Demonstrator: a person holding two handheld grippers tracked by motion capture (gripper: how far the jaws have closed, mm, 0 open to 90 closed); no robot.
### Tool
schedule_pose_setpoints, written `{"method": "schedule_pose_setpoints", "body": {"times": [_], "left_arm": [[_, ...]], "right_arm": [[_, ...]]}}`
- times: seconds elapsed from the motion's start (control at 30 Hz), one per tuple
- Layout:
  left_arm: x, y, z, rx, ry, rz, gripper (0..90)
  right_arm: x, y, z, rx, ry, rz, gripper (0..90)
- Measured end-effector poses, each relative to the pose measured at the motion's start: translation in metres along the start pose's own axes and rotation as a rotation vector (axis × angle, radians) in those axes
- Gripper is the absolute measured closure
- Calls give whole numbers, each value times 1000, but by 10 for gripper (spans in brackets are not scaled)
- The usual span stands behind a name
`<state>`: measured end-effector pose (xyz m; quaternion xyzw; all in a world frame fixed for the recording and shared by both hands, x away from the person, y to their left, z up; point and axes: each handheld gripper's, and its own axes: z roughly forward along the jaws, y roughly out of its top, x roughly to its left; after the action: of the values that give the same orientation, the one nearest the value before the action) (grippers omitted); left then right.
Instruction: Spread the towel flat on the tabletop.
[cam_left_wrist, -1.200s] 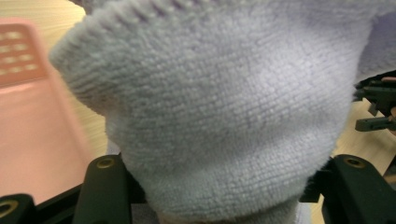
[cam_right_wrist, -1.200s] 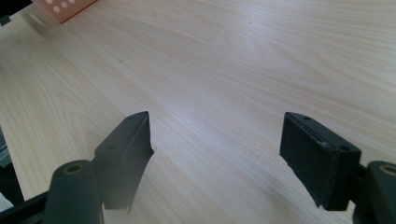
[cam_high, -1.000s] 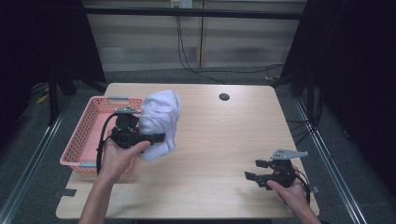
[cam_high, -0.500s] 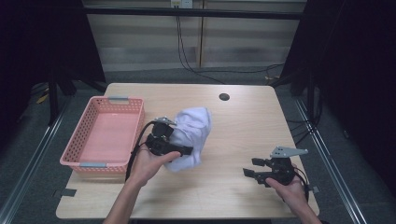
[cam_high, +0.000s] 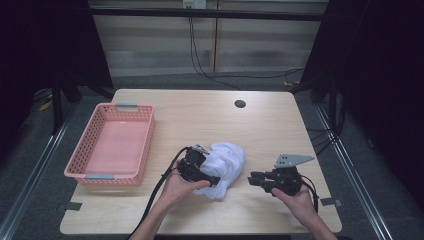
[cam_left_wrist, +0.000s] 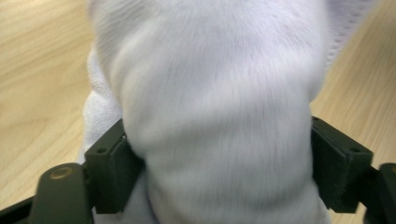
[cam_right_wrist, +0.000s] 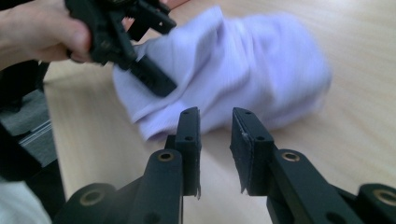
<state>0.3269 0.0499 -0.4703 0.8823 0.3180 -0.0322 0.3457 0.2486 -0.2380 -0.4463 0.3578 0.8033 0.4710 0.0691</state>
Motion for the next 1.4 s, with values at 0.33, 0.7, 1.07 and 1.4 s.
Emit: {"method": "schedule_pose_setpoints", "body": {"times": [0.33,0.7,1.07,1.4], "left_arm": [[-7,2,-28,-126,29,31,348],[1,-9,-32,-189,-11,1,550],[18,-25,-59,-321,-26,-55,858],[21,-40,-93,-420,-61,-86,859]], "right_arm": [[-12,27,27,-7,-2,-8,692],[-2,18,71,57,19,-61,490],[-18,22,57,11,-101,28,850],[-42,32,2,-134,-173,87,851]]}}
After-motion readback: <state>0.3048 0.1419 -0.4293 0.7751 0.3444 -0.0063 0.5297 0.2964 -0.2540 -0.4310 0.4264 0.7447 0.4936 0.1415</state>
